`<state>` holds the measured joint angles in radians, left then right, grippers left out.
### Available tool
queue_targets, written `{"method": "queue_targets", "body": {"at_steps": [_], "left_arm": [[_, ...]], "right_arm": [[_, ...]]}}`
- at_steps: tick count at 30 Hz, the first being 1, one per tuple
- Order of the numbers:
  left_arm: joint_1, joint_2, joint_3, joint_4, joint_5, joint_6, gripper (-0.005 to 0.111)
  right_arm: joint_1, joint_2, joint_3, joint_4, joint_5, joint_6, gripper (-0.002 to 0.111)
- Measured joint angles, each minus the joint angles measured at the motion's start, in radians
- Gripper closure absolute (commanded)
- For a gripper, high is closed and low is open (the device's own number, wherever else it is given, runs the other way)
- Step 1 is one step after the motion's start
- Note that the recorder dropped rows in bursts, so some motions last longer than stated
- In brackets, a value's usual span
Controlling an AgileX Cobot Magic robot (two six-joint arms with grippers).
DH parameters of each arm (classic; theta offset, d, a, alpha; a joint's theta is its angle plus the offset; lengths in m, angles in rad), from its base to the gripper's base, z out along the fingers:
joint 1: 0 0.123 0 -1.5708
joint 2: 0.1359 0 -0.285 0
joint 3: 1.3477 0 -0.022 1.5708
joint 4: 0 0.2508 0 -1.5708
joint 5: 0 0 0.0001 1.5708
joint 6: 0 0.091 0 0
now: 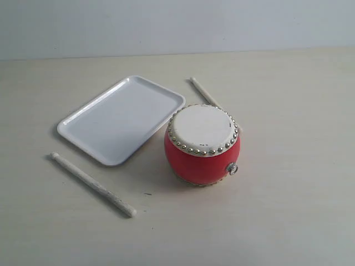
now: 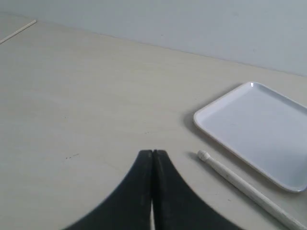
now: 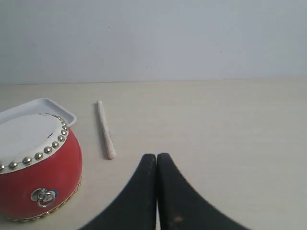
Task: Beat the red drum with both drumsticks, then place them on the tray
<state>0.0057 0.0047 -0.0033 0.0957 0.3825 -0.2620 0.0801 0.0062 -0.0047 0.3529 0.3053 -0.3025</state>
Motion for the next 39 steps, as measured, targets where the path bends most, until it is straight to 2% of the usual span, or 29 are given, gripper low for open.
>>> {"method": "queue_targets", "body": {"at_steps": [25, 28, 35, 39], "left_arm": [[0.0, 0.0, 0.0, 0.039, -0.014, 0.031, 0.107], [0.0, 0.0, 0.0, 0.073, -0.05, 0.042, 0.107], [0.0, 0.0, 0.0, 0.214, -0.242, 0.048, 0.107], [0.0, 0.0, 0.0, 0.246, -0.315, 0.048, 0.107]], "right_arm": [[0.0, 0.0, 0.0, 0.0, 0.005, 0.0, 0.108], [0.0, 0.0, 0.0, 0.0, 0.005, 0.0, 0.108], [0.0, 0.0, 0.0, 0.0, 0.005, 0.0, 0.108], [0.0, 0.0, 0.0, 0.0, 0.005, 0.0, 0.108]]}}
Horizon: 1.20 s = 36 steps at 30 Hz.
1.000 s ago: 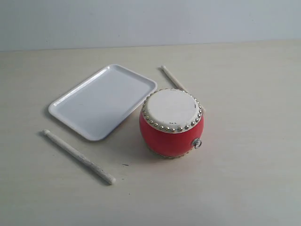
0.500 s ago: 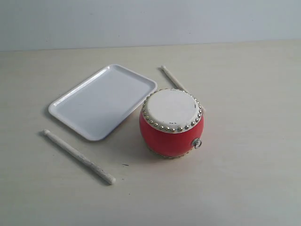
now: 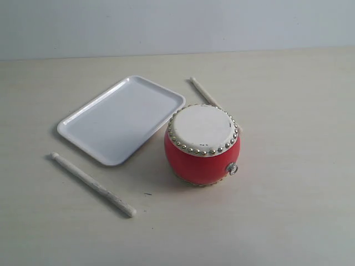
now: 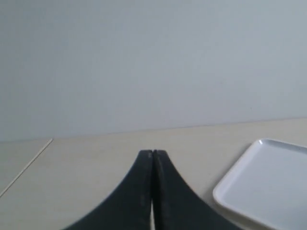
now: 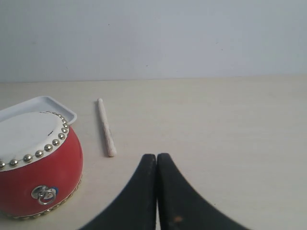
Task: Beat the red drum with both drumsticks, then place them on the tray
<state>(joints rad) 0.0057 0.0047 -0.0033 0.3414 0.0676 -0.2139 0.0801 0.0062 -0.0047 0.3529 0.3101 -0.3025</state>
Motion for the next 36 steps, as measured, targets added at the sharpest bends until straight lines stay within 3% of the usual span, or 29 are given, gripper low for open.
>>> {"method": "queue_targets", "body": {"at_steps": [6, 14, 24, 30, 36], "left_arm": [[0.0, 0.0, 0.0, -0.002, -0.022, -0.008, 0.107], [0.0, 0.0, 0.0, -0.055, -0.024, -0.187, 0.107], [0.0, 0.0, 0.0, -0.058, -0.024, -0.201, 0.107], [0.0, 0.0, 0.0, -0.058, -0.086, -0.243, 0.107], [0.0, 0.0, 0.0, -0.058, -0.199, -0.283, 0.107]], "right_arm": [[0.0, 0.0, 0.0, 0.0, 0.0, 0.0, 0.108], [0.0, 0.0, 0.0, 0.0, 0.0, 0.0, 0.108], [0.0, 0.0, 0.0, 0.0, -0.003, 0.0, 0.108], [0.0, 0.0, 0.0, 0.016, -0.174, -0.004, 0.108], [0.0, 0.0, 0.0, 0.259, -0.399, 0.086, 0.108]]}}
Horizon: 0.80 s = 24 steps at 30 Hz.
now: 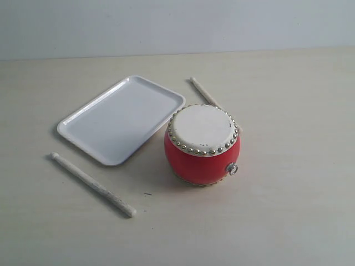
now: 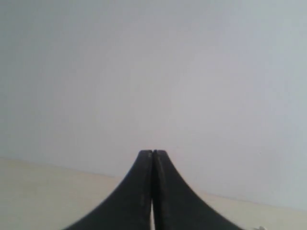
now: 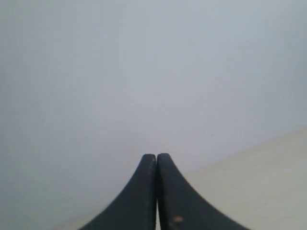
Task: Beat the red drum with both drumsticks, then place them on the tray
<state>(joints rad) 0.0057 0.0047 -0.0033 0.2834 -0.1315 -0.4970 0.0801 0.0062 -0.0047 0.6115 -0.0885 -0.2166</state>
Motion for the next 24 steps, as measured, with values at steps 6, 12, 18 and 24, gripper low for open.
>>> {"method": "queue_targets", "body": {"at_steps": [6, 12, 18, 24], "left_arm": [[0.0, 0.0, 0.0, 0.0, -0.046, -0.006, 0.107], [0.0, 0.0, 0.0, 0.0, -0.026, -0.008, 0.107], [0.0, 0.0, -0.003, -0.014, -0.009, -0.112, 0.107], [0.0, 0.129, -0.193, -0.018, 0.191, -0.112, 0.107]], "right_arm": [[0.0, 0.0, 0.0, 0.101, -0.216, 0.03, 0.108], [0.0, 0.0, 0.0, 0.114, -0.325, 0.035, 0.108], [0.0, 0.0, 0.0, 0.12, -0.34, 0.035, 0.108], [0.0, 0.0, 0.0, 0.135, -0.342, 0.065, 0.108]]}}
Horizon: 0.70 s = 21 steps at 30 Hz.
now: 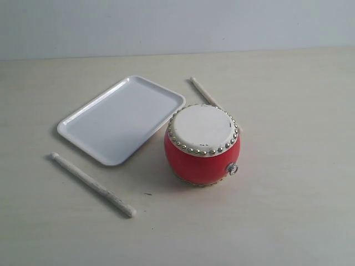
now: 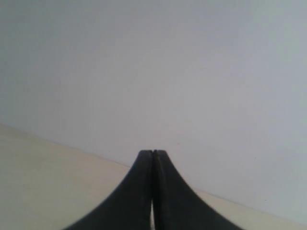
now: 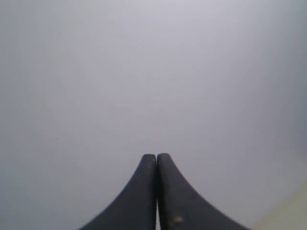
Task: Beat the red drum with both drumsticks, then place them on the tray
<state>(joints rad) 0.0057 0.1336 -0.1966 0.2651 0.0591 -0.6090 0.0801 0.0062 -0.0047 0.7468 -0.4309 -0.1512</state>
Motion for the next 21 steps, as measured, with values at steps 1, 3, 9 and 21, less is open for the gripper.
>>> {"method": "queue_targets", "body": {"at_steps": [1, 3, 9, 21], "left_arm": [[0.0, 0.044, -0.036, 0.0, 0.021, 0.012, 0.107], [0.0, 0.14, -0.128, 0.0, 0.052, 0.023, 0.107], [0.0, 0.45, -0.385, -0.002, 0.21, 0.03, 0.107], [0.0, 1.011, -0.639, -0.56, 0.839, 0.515, 0.107]], "right_arm": [[0.0, 0.0, 0.0, 0.004, 0.0, 0.021, 0.108], [0.0, 0.0, 0.0, 0.014, 0.013, 0.072, 0.108], [0.0, 0.0, 0.0, 0.066, 0.165, 0.136, 0.108], [0.0, 0.0, 0.0, 0.07, 0.368, 0.039, 0.108]]}}
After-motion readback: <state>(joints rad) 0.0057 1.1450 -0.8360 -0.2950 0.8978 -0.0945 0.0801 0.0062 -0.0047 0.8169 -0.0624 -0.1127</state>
